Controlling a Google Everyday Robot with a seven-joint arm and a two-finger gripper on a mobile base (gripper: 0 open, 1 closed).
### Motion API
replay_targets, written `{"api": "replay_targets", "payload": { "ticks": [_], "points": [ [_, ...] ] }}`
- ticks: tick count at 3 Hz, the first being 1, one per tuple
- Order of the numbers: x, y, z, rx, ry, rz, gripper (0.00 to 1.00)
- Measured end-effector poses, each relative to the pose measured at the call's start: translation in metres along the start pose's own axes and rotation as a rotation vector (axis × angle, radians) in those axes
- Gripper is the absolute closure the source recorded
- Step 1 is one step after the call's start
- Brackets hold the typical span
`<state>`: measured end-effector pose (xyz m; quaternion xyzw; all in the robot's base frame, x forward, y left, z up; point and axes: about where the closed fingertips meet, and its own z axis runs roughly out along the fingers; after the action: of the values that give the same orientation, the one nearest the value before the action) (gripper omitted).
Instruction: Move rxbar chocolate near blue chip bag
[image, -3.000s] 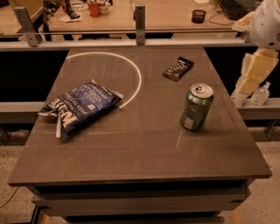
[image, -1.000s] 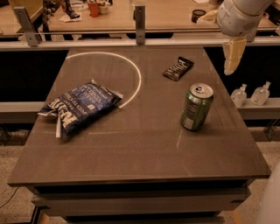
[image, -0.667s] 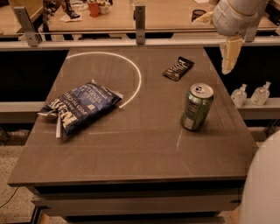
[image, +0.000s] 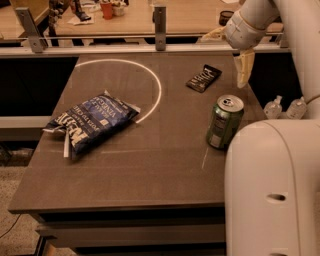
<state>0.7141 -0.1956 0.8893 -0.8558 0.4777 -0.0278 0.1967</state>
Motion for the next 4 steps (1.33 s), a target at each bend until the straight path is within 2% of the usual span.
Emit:
{"api": "replay_targets", "payload": {
  "ticks": [1,2,4],
  "points": [
    [0.003,-0.012,0.02,0.031,-0.057,0.001,0.0],
    [0.004,-0.018,0.027,0.023,-0.044,-0.01,0.0],
    [0.005,-0.019,0.039,-0.086,0.046,-0.119,0.0]
  ]
}}
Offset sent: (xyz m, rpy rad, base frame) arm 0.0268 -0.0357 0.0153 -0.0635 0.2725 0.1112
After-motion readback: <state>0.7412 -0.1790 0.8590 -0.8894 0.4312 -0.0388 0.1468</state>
